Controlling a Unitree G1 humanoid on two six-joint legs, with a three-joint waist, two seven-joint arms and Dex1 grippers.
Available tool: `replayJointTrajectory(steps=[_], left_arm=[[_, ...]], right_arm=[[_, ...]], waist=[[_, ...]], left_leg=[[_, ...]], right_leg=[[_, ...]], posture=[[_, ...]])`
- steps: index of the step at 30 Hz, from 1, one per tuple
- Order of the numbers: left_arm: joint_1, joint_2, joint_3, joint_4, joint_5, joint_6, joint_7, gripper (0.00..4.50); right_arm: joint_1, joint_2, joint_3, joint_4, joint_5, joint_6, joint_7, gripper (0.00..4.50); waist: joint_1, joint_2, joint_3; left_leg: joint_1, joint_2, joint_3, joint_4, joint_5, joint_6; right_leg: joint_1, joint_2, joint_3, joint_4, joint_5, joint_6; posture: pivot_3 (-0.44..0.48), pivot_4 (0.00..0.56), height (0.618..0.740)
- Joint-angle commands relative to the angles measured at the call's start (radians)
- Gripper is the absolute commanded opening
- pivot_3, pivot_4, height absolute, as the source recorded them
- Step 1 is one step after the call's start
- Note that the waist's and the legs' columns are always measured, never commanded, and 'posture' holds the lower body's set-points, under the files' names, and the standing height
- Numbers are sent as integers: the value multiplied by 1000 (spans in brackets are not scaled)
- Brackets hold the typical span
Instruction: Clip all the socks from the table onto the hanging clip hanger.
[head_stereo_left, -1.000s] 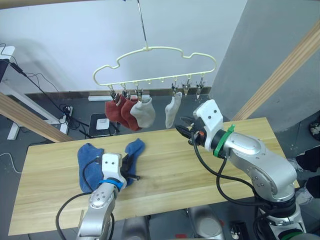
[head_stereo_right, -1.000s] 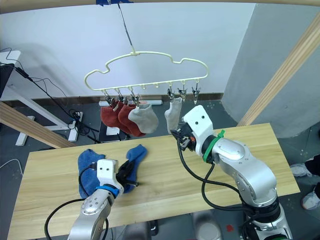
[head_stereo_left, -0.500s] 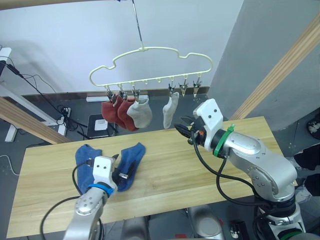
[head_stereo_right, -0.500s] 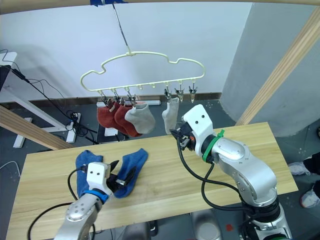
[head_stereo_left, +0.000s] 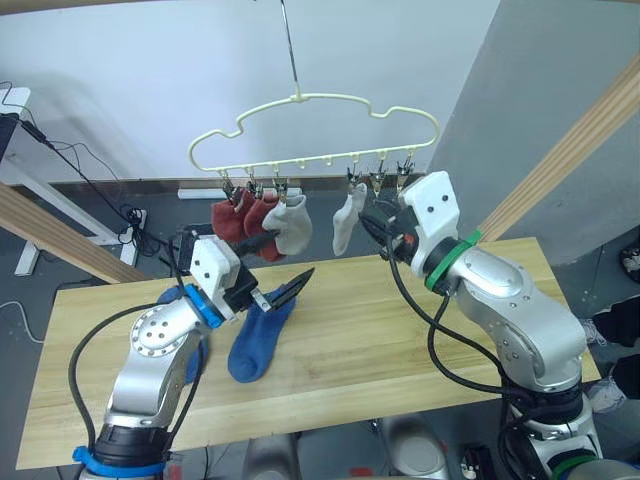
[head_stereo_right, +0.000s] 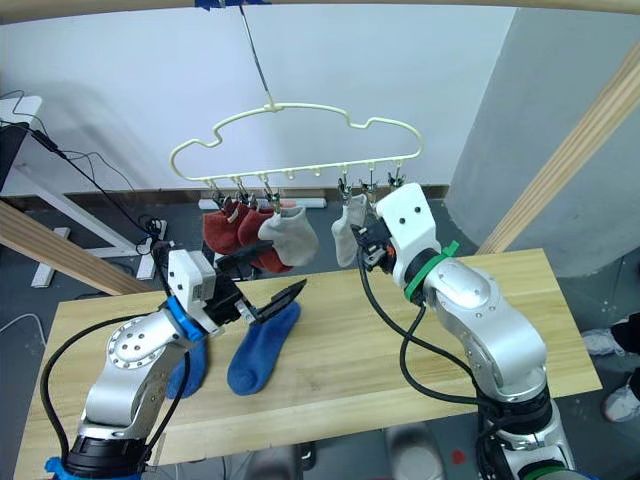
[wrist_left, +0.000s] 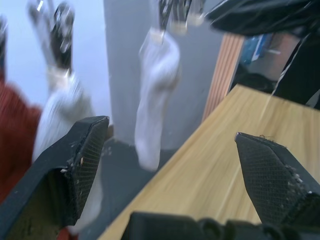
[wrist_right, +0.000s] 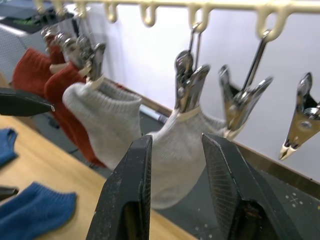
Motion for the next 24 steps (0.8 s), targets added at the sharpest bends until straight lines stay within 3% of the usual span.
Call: replayJointTrajectory(steps=[1,19,22,24], left_arm=[[-53,-34,-6,-82,-31,41,49,4477],[-150,-64,-45,-66,9,46,63,4477],[-152,-64,-48,-64,12,48,63,4500],[-152,-63,-49,-64,12,49,65,4500]], right_arm=[[-13,4,-10,-12,-33,-45,-24,1578],[-40,82,11,67,-144,-124,-77,1578],[-44,91,14,79,-155,-132,-81,2123],[-46,95,16,86,-162,-134,-80,2778]], waist=[[1,0,0],[0,0,0],[0,0,0],[0,0,0]], left_leg=[[0,0,0,0,0,0],[1,0,0,2,0,0],[1,0,0,2,0,0],[1,-1,0,2,0,0]], right_leg=[[0,0,0,0,0,0],[0,2,0,2,0,0],[0,2,0,2,0,0],[0,1,0,2,0,0]], posture=[[-228,302,740],[-231,293,740],[-231,293,740],[-231,293,740]])
